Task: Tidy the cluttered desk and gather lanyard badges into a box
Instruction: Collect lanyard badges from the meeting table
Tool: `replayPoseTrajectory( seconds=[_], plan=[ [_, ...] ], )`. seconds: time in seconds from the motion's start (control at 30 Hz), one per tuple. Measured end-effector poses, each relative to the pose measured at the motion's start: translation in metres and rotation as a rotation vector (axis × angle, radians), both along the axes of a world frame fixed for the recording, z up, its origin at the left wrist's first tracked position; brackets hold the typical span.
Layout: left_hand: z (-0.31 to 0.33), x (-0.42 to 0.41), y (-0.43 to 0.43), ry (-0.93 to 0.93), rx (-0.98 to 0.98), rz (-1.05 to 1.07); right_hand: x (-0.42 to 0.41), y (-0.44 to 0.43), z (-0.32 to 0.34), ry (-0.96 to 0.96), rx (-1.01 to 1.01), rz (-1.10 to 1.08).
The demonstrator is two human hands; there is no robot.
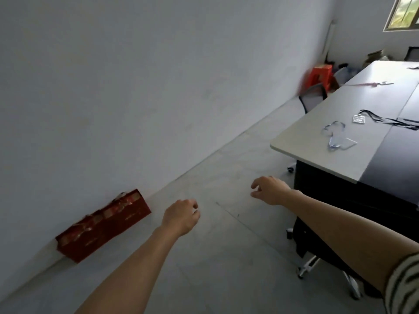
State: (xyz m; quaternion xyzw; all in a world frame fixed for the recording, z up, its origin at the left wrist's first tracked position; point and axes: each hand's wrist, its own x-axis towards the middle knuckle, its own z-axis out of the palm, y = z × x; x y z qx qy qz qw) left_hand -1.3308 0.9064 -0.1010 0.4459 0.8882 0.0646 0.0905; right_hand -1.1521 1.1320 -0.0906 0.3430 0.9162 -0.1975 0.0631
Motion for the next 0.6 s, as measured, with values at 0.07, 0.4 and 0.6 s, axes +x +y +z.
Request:
replayPoseTrajectory(
  seconds=[0.07,0.4,0.6],
  plan=[
    [-0.003,-0.022,0.041,-0.015,-0.013,-0.019,-0.02,0.037,-0.004,-0.015,-0.002,-0.022],
    [-0.027,-0.156,0.273,-0.06,-0.066,-0.217,-0.109,0.232,-0.034,-0.03,-0.038,-0.24],
    [-0.013,-0.219,0.425,-0.031,-0.08,-0.408,-0.139,0.335,-0.033,-0.004,-0.069,-0.453]
  ],
)
